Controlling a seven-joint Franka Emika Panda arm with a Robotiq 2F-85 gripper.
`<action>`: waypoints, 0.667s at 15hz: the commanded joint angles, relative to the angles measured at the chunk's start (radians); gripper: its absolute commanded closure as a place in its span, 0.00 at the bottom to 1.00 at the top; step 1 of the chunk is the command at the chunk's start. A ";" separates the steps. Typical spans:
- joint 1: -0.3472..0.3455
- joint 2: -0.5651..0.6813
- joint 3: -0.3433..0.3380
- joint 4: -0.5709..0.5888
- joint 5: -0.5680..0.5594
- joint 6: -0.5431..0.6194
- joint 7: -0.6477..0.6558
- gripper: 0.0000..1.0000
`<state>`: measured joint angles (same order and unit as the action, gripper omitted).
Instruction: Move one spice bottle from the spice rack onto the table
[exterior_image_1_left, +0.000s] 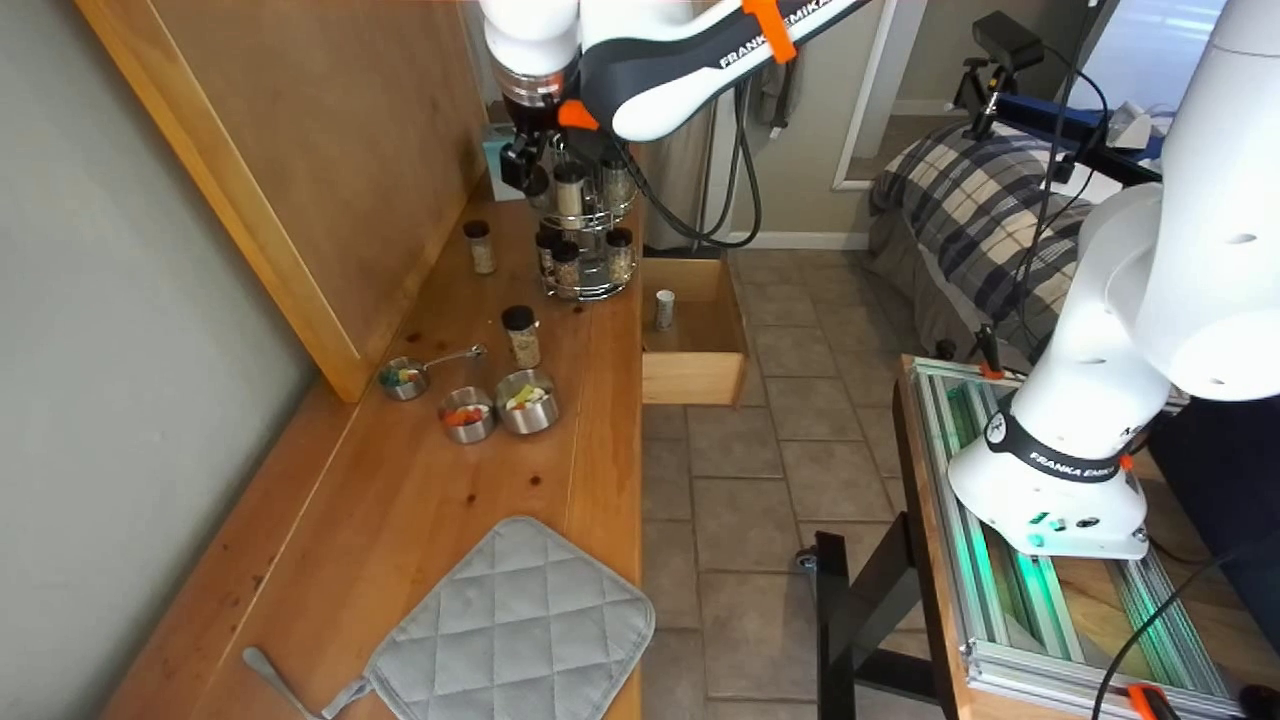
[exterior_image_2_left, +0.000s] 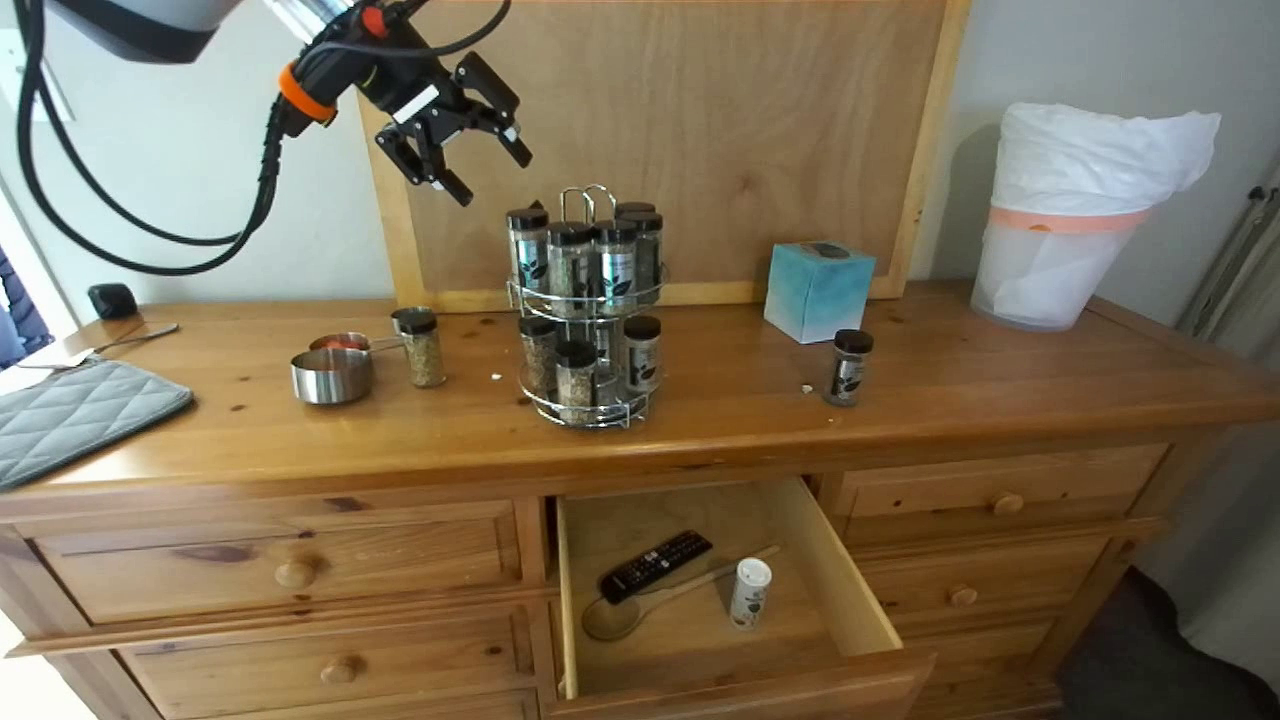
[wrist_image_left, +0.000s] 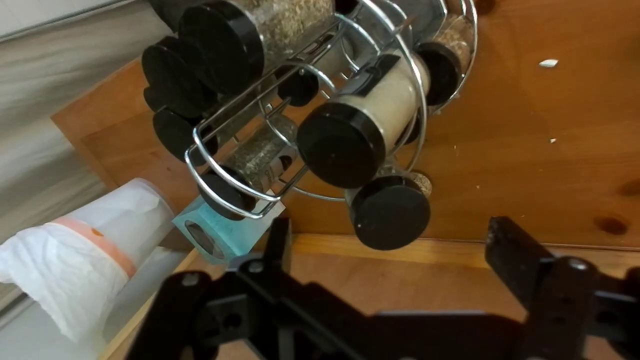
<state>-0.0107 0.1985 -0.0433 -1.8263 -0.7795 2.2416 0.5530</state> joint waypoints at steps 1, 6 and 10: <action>0.007 0.034 -0.022 0.023 -0.004 0.014 0.010 0.00; 0.003 0.095 -0.053 0.052 -0.012 0.073 0.027 0.00; 0.010 0.136 -0.081 0.080 -0.018 0.085 0.030 0.00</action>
<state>-0.0117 0.2921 -0.1009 -1.7924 -0.7795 2.3148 0.5612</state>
